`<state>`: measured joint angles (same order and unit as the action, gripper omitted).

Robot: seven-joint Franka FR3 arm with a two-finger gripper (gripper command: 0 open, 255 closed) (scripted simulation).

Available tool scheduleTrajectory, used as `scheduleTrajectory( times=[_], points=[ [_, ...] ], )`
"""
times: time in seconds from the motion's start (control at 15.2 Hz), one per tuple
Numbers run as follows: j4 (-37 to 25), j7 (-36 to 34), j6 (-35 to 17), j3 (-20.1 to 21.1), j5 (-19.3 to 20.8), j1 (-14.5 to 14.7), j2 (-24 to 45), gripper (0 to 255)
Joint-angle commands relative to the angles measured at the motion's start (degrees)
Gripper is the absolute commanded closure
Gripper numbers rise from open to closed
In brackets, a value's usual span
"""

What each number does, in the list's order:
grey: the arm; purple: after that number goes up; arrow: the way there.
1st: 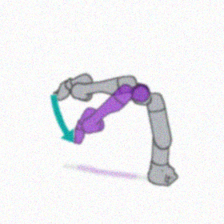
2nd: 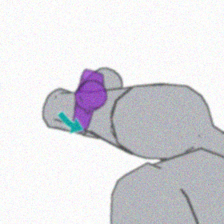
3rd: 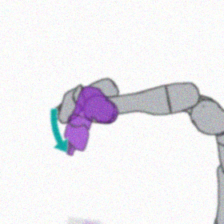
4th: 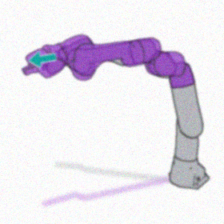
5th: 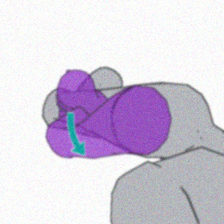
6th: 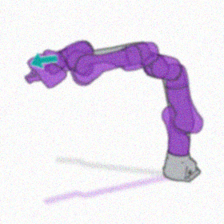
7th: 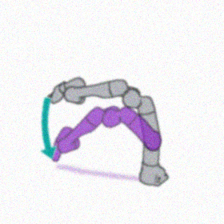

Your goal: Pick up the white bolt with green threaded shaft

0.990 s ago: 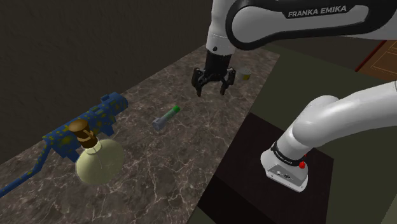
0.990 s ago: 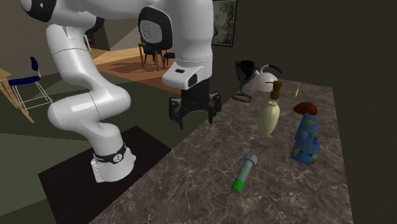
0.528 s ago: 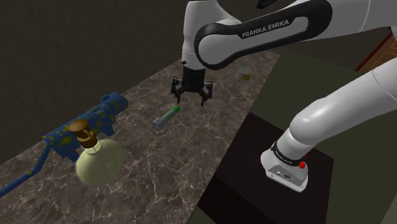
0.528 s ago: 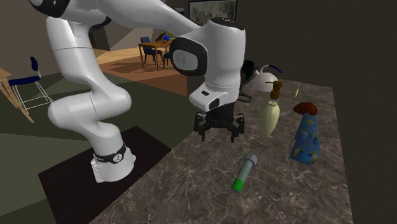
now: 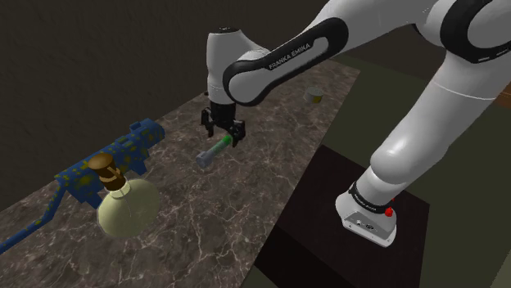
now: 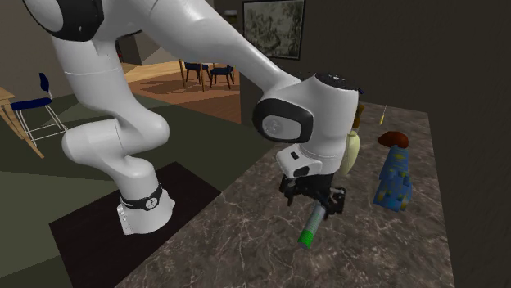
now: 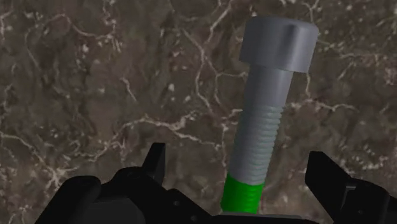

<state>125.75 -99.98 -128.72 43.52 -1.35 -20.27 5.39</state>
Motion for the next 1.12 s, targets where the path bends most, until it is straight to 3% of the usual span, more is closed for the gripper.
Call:
scheduleTrajectory(
  times=[0.0,0.66,0.73,1.06],
  points=[
    [-2.85,-9.19,-1.45,-1.11,5.11,1.28,5.80,0],
    [-1.33,-11.64,-6.52,-3.25,9.11,3.23,10.34,0],
    [-1.32,-11.66,-6.57,-3.27,9.15,3.25,10.39,255],
    [-1.74,-11.88,-6.33,-3.30,9.29,3.44,10.60,255]
  ],
)
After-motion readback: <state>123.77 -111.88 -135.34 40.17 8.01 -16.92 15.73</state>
